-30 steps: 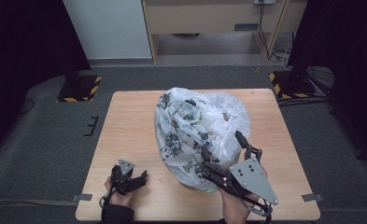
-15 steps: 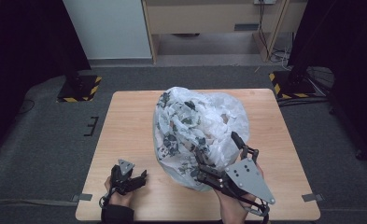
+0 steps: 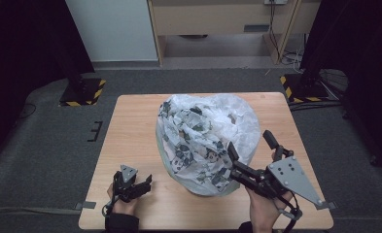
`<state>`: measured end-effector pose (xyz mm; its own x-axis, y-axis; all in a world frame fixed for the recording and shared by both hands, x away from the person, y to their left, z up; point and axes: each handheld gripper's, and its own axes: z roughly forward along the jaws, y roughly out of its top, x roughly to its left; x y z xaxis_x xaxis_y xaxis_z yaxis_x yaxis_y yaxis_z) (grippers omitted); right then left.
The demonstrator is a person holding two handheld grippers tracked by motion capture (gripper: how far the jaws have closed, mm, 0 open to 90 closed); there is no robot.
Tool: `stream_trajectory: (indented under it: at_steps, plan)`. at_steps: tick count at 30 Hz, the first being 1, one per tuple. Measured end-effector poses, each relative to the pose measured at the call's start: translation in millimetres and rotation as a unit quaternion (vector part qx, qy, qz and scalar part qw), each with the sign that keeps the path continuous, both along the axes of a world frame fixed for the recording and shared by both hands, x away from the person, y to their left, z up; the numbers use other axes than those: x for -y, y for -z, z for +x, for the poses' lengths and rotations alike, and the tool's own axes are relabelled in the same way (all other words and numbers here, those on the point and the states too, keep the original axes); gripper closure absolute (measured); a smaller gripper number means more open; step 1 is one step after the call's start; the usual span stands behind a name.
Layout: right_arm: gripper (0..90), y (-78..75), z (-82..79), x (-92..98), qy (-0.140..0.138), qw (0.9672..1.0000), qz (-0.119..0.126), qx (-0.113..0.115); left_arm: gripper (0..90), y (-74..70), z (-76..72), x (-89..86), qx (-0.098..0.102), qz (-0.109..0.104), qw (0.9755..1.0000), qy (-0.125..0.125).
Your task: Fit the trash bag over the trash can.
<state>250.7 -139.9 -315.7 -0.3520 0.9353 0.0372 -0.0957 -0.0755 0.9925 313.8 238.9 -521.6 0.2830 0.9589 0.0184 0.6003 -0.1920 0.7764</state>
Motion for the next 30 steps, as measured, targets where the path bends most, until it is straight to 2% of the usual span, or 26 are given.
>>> stream_trajectory:
  at_steps: [5,12,17,20,26,30]
  plan:
    - [7.6,-0.2,1.5,7.0,0.010,0.9999,-0.008,0.000,26.9,-1.4,-0.3,-0.1,0.003,-0.002,1.0000,0.000]
    - [8.4,-1.6,14.7,29.4,0.031,0.9994,-0.007,-0.014,26.7,-13.9,-0.4,-4.7,0.031,-0.015,0.9994,-0.008]
    - [9.7,1.8,28.0,42.9,0.053,0.9980,-0.026,-0.021,26.6,-28.9,0.0,-11.5,0.061,-0.033,0.9973,-0.023]
    - [10.1,4.4,33.4,47.8,0.062,0.9974,-0.033,-0.017,26.5,-36.6,-0.3,-14.4,0.074,-0.040,0.9960,-0.028]
    - [9.1,8.9,41.6,61.9,0.093,0.9953,-0.027,-0.007,26.5,-50.5,1.2,-16.9,0.102,-0.050,0.9928,-0.039]
    - [9.0,13.5,47.7,73.6,0.113,0.9932,-0.025,-0.016,26.4,-61.9,2.1,-16.8,0.122,-0.058,0.9899,-0.042]
